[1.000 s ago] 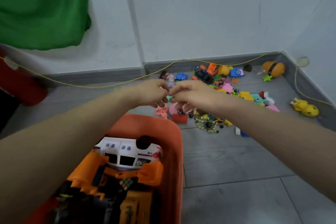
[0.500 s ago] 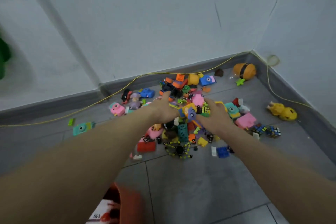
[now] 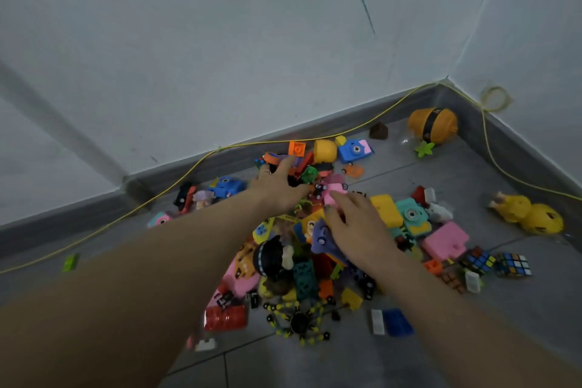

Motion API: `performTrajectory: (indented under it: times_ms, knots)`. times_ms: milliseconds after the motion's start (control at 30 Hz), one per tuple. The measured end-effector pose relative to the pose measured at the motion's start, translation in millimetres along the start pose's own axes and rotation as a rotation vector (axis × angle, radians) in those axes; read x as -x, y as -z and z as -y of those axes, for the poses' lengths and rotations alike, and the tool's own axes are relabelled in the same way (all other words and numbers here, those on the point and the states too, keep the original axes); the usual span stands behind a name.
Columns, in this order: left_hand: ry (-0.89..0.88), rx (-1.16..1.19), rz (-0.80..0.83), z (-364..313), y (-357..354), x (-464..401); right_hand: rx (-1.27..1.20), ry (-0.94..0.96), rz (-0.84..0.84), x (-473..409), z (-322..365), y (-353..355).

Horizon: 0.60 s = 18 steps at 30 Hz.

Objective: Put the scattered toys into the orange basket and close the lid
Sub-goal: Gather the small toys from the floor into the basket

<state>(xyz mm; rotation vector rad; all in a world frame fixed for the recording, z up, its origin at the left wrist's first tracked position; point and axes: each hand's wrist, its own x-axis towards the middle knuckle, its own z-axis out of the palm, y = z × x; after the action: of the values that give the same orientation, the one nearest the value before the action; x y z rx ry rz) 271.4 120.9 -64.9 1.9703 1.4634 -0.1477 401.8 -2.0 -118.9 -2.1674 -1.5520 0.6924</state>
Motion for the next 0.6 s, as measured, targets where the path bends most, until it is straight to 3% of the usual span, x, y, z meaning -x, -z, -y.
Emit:
performTrajectory:
  times_ms: [233, 333, 433, 500, 600]
  knots:
    - [0.065, -0.181, 0.007, 3.1, -30.3, -23.7, 0.036, -0.051, -0.44, -42.8, -22.9, 40.8]
    - [0.109, -0.19, -0.001, -1.6, -45.5, -22.5, 0.329, -0.114, -0.395, -85.2, -53.7, 76.2]
    - [0.116, -0.243, -0.072, -4.8, -58.1, -27.2, 0.409, -0.231, -0.356, -115.2, -81.3, 110.1]
    - [0.118, -0.26, -0.094, -3.3, -61.6, -31.2, 0.36, -0.283, -0.307, -128.7, -98.1, 130.9]
    - [0.114, -0.262, -0.114, -1.7, -62.9, -32.1, 0.036, -0.419, -0.228, -138.3, -114.0, 143.2]
